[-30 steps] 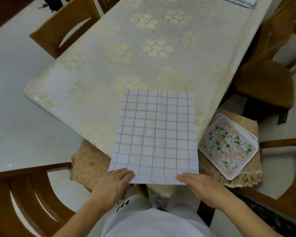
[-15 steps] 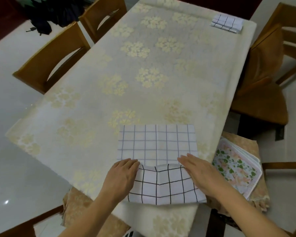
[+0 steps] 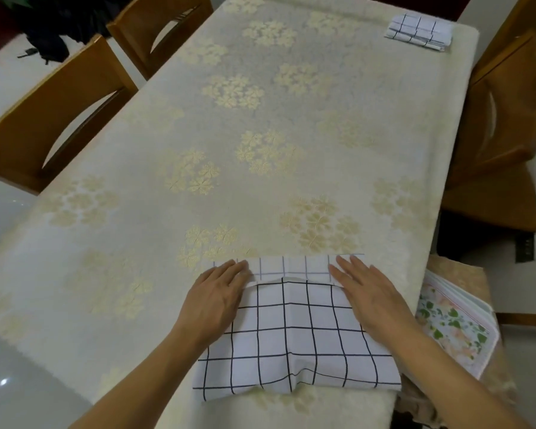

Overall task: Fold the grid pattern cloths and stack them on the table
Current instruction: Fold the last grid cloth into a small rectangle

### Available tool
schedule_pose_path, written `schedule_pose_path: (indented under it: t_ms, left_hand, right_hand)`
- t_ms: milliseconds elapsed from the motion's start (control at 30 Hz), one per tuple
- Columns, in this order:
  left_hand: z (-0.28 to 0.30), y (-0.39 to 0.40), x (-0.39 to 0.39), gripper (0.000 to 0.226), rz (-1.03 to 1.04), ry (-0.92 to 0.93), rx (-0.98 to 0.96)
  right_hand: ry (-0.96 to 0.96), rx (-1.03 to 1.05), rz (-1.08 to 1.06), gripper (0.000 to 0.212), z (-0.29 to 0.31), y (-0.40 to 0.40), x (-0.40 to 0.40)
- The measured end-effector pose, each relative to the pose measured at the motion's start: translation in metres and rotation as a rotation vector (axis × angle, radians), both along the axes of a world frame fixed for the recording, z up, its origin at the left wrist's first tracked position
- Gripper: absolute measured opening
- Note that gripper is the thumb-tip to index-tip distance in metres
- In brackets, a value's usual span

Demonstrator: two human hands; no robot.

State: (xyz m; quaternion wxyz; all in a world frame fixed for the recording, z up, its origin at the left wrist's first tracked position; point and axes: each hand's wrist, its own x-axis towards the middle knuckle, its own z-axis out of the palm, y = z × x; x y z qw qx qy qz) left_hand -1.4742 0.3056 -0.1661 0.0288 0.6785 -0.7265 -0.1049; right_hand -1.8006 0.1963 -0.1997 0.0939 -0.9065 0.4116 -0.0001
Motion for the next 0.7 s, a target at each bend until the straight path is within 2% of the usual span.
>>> schedule_pose_path:
  t_ms: [267, 500, 567, 633, 700]
  left_hand:
    - [-0.011, -0.019, 0.008, 0.044, 0.004, -0.019, -0.066]
    - [-0.023, -0.033, 0.013, 0.044, -0.018, 0.008, -0.094]
    - [-0.026, -0.036, 0.014, 0.041, -0.017, 0.014, -0.123]
    - [-0.027, -0.039, 0.016, 0.038, -0.003, 0.001, -0.143]
    - [-0.025, -0.043, 0.017, 0.037, 0.037, -0.015, -0.148]
  right_hand:
    - [0.153, -0.004, -0.094, 0.092, -0.006, -0.022, 0.019]
    - [0.137, -0.038, -0.115, 0.095, -0.009, -0.031, 0.027]
    - [0.12, -0.065, -0.109, 0.083, -0.007, -0.033, 0.03]
    - [0.072, -0.097, -0.127, 0.057, -0.005, -0.036, 0.032]
    - [0.039, -0.091, -0.168, 0.05, -0.002, -0.038, 0.034]
